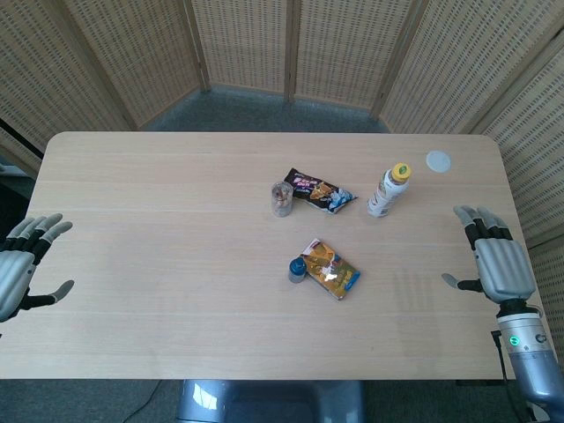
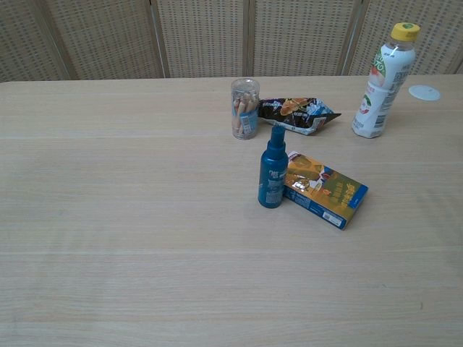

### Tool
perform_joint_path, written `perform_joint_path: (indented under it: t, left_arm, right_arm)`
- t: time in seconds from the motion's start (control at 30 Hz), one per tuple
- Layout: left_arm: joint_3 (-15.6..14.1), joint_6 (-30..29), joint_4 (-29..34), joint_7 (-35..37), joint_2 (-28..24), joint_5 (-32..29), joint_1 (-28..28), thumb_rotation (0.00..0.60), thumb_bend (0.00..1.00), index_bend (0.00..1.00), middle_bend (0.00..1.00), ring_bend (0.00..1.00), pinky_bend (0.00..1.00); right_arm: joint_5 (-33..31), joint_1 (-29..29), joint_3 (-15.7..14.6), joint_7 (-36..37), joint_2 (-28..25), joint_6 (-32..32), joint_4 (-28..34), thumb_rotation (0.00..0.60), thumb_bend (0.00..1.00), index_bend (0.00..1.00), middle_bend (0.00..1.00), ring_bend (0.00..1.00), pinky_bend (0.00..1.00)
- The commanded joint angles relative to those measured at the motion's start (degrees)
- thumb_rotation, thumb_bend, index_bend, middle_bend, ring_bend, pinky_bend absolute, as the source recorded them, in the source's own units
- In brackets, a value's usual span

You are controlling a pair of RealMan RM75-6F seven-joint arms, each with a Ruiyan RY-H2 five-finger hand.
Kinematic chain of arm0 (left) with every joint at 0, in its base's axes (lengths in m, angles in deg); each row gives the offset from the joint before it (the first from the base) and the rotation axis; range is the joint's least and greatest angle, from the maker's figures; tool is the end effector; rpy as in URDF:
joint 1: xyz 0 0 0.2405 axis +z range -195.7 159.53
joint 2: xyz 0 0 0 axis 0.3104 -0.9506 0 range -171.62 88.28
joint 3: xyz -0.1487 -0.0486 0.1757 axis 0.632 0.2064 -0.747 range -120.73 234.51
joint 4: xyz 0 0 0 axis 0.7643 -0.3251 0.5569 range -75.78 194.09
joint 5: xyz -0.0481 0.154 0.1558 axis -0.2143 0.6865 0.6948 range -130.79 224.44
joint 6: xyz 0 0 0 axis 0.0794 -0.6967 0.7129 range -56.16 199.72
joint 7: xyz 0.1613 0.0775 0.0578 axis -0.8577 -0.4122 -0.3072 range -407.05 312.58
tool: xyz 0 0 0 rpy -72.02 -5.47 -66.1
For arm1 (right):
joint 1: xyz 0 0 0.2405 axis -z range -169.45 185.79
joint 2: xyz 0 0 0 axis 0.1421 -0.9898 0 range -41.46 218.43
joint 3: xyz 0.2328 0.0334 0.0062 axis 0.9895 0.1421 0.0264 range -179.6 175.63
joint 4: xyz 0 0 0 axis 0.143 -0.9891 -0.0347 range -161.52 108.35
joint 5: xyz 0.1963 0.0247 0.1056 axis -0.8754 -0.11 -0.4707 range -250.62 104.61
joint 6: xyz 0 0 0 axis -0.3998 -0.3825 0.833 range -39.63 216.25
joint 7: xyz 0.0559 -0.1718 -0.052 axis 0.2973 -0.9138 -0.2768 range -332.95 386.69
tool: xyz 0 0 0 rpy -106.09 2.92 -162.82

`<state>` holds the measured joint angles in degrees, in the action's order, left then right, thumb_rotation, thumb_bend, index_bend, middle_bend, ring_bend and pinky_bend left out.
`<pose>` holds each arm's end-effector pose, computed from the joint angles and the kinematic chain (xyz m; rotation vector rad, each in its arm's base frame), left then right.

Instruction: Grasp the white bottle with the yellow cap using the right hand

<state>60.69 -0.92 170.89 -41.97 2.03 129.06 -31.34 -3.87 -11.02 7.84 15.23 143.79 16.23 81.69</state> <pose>-0.2396 0.2572 0.1744 -1.5141 -1.0418 -0.9151 -0.2277 -0.3057 0.1488 1.4434 -0.9269 0.8725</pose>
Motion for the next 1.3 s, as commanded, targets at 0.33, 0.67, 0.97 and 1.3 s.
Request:
perform_joint_path:
  t: [0.33,0.67,0.97,1.3]
  left_arm:
    - [-0.5,-1.7,1.0,0.0,-1.1,1.2,1.1,0.6,0.32,0.12,0.05,0.0,0.0]
    - [-0.5,-1.6,1.7,-0.3,-1.6,1.6,0.9,0.6,0.32,0.12,0.05,0.0,0.0]
    - [-0.4,-1.3,2.0,-0.8,-1.8,0.7,0.7,0.6,0.32,0.12,0.05,0.0,0.0]
    - [-0.2,-0.9,2.0,-1.4,-1.9,-0.2,0.5,0.6,0.32,0.12,0.05,0.0,0.0]
  right_arm:
    - [2.2,0.2,0.2,4.6,-0.1,0.3,-0.4,0.586,0.11,0.0,0.0,0.0,0.0]
    - [1.1,-3.7,4.9,26.5,3.6,8.1,-10.5,0.589,0.1,0.0,0.0,0.0,0.0]
    - [-0.9,-8.9,7.5,39.8,8.3,17.7,-21.5,0.587,0.06,0.0,0.0,0.0,0.0]
    - [-1.0,-14.1,8.2,46.9,15.9,25.2,-35.7,0.58,0.02,0.0,0.0,0.0,0.0]
